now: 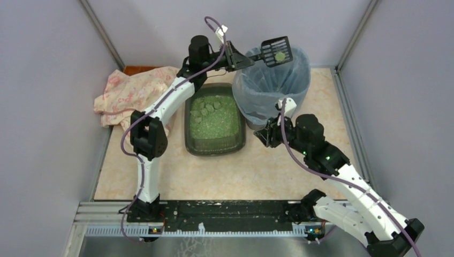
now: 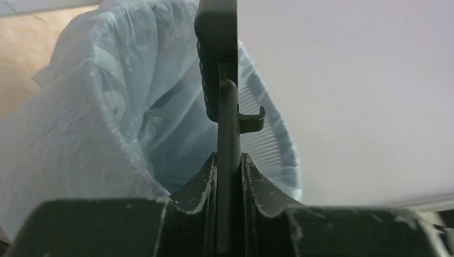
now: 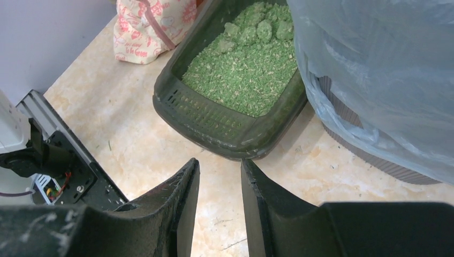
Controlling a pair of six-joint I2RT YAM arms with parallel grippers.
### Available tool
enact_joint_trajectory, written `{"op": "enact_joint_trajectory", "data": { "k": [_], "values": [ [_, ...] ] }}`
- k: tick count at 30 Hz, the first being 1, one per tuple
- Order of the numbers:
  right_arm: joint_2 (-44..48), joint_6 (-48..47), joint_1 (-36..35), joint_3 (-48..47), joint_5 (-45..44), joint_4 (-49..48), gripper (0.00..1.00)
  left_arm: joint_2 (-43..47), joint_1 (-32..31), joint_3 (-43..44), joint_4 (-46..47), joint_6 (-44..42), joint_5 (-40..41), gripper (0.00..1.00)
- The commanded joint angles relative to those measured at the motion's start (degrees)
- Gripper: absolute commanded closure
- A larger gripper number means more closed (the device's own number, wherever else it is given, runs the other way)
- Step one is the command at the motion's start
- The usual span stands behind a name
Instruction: Clean the litter box
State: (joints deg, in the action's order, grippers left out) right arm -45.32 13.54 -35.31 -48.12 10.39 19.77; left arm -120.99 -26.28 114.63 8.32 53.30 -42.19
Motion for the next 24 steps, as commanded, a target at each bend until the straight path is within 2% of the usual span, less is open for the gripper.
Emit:
{"op": "enact_joint_trajectory", "data": {
  "k": [1, 6, 12, 19, 24],
  "values": [
    [4.0, -0.2, 0.3, -1.6, -4.4, 0.4, 0.65, 4.5, -3.5, -1.5, -2.1, -22.9, 11.2, 1.0],
    [9.8, 1.4, 0.3, -1.5, -6.3, -2.1, 0.65, 6.2, -4.2, -4.7, -3.4, -30.5, 13.8, 1.0],
    [13.9, 1.2, 0.4, -1.9, -9.1, -4.5, 0.65, 8.6, -4.5, -8.1, -3.7, -34.1, 16.4, 1.0],
    [13.5, 1.2, 0.3, 0.1, -10.1, -6.1, 0.65, 16.1, -8.3, -19.3, 5.3, -46.0, 19.5, 1.0],
    [12.8, 2.5, 0.3, 2.0, -9.0, -8.1, 0.65, 18.8, -10.4, -21.5, 4.6, -51.6, 22.7, 1.0]
  ]
}}
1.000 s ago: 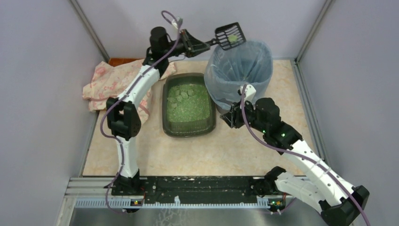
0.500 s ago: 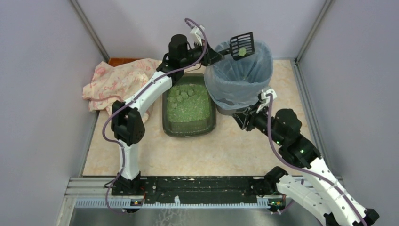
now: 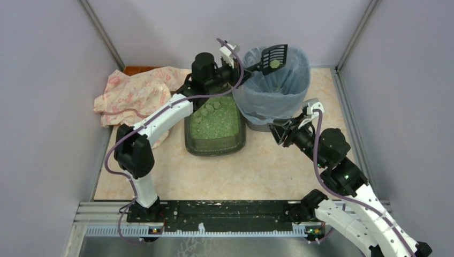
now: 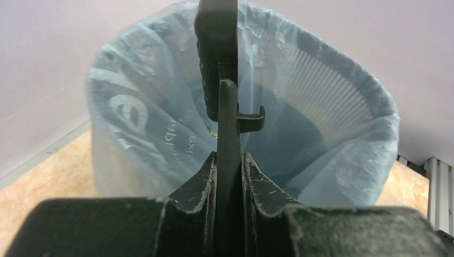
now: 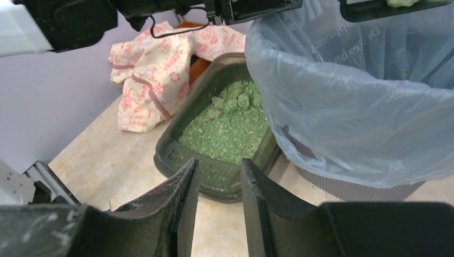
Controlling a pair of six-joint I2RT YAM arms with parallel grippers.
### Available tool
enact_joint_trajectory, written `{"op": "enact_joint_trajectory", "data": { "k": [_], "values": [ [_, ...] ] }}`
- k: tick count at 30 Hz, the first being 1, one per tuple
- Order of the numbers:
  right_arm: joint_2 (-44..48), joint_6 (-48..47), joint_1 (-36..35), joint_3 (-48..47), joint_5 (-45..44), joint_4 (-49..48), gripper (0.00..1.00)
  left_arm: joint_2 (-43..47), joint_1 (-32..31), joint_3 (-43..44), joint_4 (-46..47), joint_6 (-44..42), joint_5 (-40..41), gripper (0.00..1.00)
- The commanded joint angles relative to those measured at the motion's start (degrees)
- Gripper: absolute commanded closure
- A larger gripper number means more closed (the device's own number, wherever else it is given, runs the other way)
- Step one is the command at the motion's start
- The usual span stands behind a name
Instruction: Clean the litter box
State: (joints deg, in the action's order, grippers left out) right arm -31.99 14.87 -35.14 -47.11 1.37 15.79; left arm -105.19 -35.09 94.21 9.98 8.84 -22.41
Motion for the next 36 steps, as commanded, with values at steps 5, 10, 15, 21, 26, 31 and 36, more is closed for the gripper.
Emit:
{"op": "enact_joint_trajectory", "data": {
  "k": [5, 10, 15, 21, 26, 31, 36],
  "values": [
    [-1.0, 1.0, 0.1, 1.6, 0.2, -4.5, 0.65, 6.3, -3.9, -4.6, 5.4, -10.4, 6.7, 1.0],
    [-1.3, 0.7, 0.1, 1.9, 1.0, -4.9, 0.65, 6.9, -5.3, -5.5, 6.3, -14.6, 8.1, 1.0],
    [-1.8, 0.0, 0.1, 2.0, 0.8, -4.8, 0.65, 7.7, -6.1, -7.5, 10.0, -17.6, 9.3, 1.0],
    [-2.3, 0.0, 0.2, 2.4, 0.9, -5.3, 0.66, 9.0, -10.6, -9.4, 11.0, -30.4, 18.7, 1.0],
    [-3.1, 0.2, 0.2, 2.8, 1.4, -6.2, 0.66, 8.5, -13.6, -10.0, 10.3, -37.1, 25.1, 1.0],
    [-3.7, 0.6, 0.1, 3.1, 1.8, -6.7, 0.66, 10.4, -13.7, -13.4, 15.2, -34.5, 27.3, 1.0],
    [-3.5, 0.6, 0.1, 3.1, 1.8, -6.6, 0.66, 10.1, -12.7, -10.5, 13.2, -29.9, 31.0, 1.0]
  ]
}}
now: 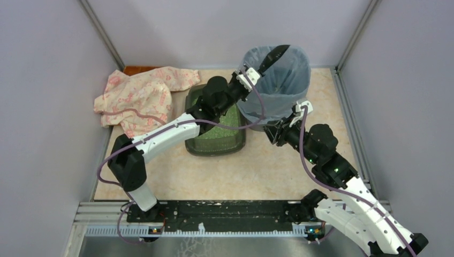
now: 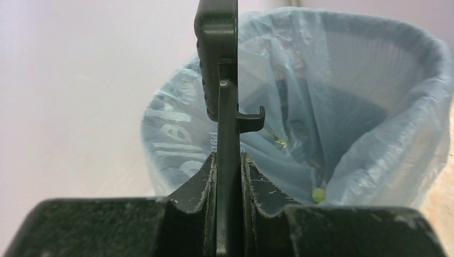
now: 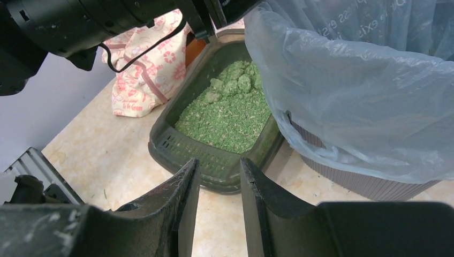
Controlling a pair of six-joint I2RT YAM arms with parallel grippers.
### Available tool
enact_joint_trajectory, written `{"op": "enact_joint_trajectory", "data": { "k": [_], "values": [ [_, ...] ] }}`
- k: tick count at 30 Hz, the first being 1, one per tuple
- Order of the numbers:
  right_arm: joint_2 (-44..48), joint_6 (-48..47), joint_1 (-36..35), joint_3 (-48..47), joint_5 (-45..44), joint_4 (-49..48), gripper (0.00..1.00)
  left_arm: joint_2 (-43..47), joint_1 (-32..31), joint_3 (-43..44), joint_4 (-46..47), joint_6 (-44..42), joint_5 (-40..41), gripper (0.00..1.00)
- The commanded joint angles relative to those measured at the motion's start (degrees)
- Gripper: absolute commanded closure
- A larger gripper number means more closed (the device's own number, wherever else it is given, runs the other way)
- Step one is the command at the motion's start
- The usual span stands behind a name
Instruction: Clean the litter box
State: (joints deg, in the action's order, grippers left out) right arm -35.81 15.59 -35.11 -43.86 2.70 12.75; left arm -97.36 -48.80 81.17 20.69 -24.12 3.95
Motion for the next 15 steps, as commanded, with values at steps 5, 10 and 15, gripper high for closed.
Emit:
{"op": "enact_joint_trajectory", "data": {
  "k": [5, 10, 15],
  "values": [
    [0.6, 0.2, 0.1, 0.5, 0.7, -4.0, 0.66, 6.2, 1.8, 0.9, 4.6, 10.3, 4.5, 1.0],
    [0.2, 0.6, 0.1, 0.4, 1.4, -4.2, 0.66, 9.4, 4.7, 4.2, -1.0, 20.4, 7.7, 1.0],
    [0.9, 1.4, 0.1, 0.3, 1.8, -3.8, 0.66, 15.8, 14.0, 1.3, -10.3, 39.5, 7.5, 1.0]
  ]
}}
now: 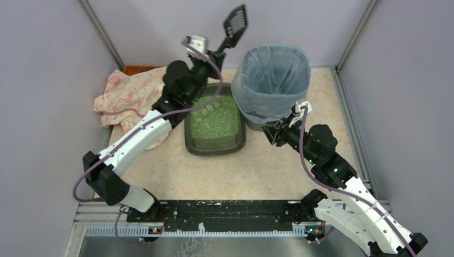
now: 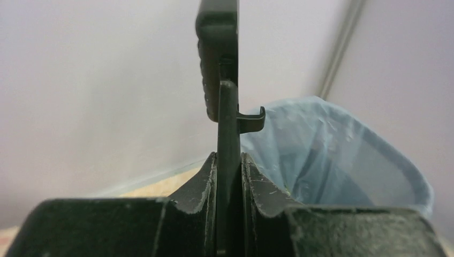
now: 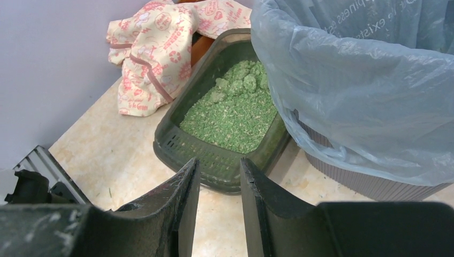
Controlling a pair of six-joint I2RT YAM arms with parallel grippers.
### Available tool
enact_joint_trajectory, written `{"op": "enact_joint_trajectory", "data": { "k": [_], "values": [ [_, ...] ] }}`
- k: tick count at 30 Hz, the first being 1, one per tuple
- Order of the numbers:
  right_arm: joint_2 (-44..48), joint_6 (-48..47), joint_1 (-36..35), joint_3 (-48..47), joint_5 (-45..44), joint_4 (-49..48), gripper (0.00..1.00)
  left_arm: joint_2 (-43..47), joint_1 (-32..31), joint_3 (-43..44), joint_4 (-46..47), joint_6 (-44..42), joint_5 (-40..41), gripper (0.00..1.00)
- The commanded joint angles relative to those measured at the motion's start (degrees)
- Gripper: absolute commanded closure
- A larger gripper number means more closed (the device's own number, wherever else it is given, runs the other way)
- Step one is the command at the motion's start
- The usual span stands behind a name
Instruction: Clean the litter box
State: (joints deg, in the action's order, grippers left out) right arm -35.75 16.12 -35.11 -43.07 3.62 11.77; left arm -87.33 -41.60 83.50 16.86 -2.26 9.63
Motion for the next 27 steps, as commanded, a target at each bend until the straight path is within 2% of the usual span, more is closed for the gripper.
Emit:
{"op": "enact_joint_trajectory", "data": {
  "k": [1, 6, 10, 14, 16, 20, 27],
  "values": [
    [1.2, 1.1, 0.1, -0.2, 0.9, -2.7, 0.66, 7.6, 9.0, -3.0, -7.5, 20.7, 1.1, 1.0],
    [3.0, 2.2, 0.1, 0.9, 1.4, -2.2, 0.66, 15.3, 13.4, -10.5, -13.1, 25.6, 4.7, 1.0],
    [3.8, 2.4, 0.1, 1.6, 0.8, -1.5, 0.66, 15.8, 14.6, -8.1, -27.6, 27.0, 5.8, 1.0],
    [3.1, 1.8, 0.1, 2.9, -0.3, -2.1, 0.66, 12.1, 16.7, -4.4, -40.0, 24.8, 2.3, 1.0],
    [2.0, 0.7, 0.1, 2.8, -0.2, -2.2, 0.66, 10.1, 17.0, -3.1, -43.3, 23.0, 0.9, 1.0],
    [0.3, -2.6, 0.1, 1.0, -1.8, -0.5, 0.65, 6.4, 17.0, -2.0, -46.7, 22.0, -3.1, 1.0],
    [-1.7, -4.4, 0.1, 1.3, -2.1, -0.3, 0.65, 5.7, 16.8, -8.0, -44.7, 22.2, -11.9, 1.0]
  ]
}}
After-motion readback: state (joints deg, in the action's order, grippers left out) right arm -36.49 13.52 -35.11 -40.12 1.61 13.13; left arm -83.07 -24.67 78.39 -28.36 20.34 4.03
